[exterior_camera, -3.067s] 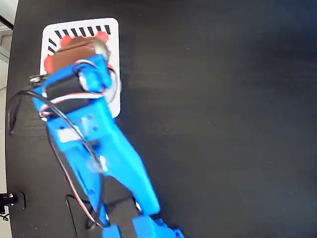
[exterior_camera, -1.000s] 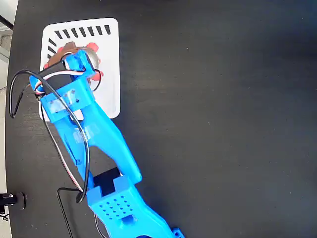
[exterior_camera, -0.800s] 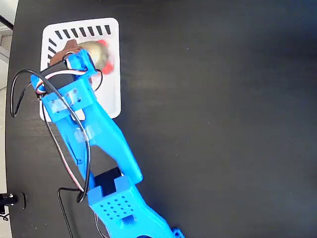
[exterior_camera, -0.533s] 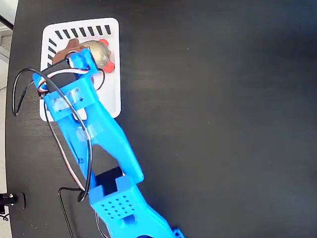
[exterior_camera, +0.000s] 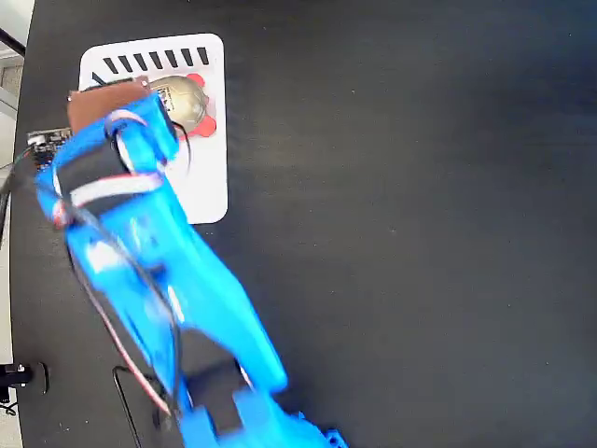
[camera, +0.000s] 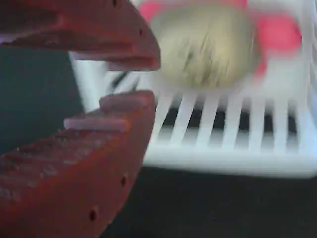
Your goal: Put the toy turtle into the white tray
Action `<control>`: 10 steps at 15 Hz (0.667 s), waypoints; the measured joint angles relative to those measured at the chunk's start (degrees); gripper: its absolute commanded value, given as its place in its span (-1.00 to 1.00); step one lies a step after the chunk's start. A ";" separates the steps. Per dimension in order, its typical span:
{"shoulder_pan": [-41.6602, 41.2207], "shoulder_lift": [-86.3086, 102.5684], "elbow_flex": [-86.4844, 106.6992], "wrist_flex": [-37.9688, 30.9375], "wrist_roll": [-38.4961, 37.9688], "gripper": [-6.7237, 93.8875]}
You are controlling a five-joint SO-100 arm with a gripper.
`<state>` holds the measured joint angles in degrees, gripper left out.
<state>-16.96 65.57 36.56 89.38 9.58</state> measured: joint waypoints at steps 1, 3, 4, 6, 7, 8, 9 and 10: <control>0.79 6.33 4.92 -3.25 0.70 -0.87; 2.81 21.18 17.93 -11.16 0.70 -0.87; 3.87 27.69 24.43 -14.77 0.62 -0.87; 7.21 43.07 42.71 -23.64 -1.41 -0.87; 8.96 50.89 53.17 -28.92 -3.16 -0.87; 11.16 59.24 65.04 -33.93 -5.10 -0.87; 13.45 67.59 77.26 -37.97 -6.59 -0.87; 14.50 74.88 87.63 -40.34 -7.73 -0.87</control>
<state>-2.46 140.45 124.19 49.04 1.85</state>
